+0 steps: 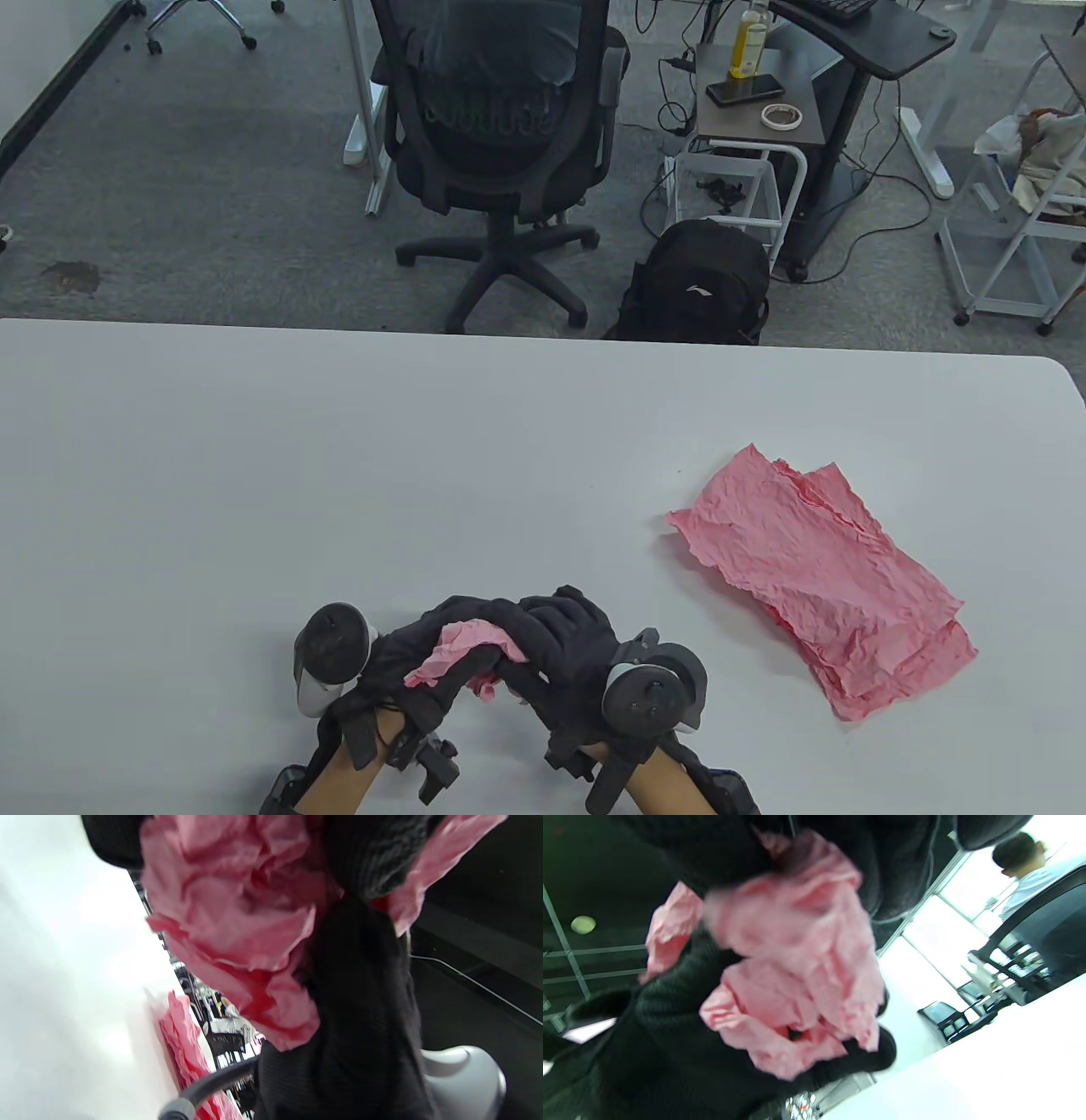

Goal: Flatten crumpled papers and stack

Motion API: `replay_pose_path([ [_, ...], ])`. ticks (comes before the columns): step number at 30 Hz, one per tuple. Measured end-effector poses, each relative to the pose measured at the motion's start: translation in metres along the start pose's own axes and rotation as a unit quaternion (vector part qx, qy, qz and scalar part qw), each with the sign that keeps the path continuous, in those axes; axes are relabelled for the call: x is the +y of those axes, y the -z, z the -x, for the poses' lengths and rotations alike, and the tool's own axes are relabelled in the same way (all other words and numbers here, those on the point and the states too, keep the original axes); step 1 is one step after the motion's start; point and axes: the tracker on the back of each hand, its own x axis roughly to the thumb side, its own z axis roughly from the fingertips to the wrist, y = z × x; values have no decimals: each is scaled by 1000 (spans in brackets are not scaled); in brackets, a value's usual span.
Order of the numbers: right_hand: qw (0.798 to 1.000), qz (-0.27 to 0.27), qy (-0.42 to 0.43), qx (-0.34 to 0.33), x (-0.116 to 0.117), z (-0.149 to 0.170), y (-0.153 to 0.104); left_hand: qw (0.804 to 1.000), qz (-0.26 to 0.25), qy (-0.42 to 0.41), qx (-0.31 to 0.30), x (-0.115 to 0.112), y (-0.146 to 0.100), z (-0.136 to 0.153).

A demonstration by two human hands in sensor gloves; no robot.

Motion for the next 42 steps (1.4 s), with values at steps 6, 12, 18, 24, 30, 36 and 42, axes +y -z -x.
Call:
replay_pose_path([
  [6,991,40,115,51,-5,16,-1,998,-34,49,-2,8,0,-2],
  [12,966,13,243,90,5,19,0,999,-42,33,6,13,-1,3],
  [18,956,41,255,137,-4,30,-2,999,-33,-26,9,8,-2,1],
  [24,978,45,154,130,-12,29,-1,996,-68,-52,15,21,-5,5],
  [30,973,19,185,137,-9,38,-3,999,-11,-49,-11,12,0,1],
  [36,915,-149,352,129,10,38,-1,997,72,-22,-27,-4,5,0],
  [42,923,-98,348,130,7,39,0,999,28,-26,4,4,3,7],
])
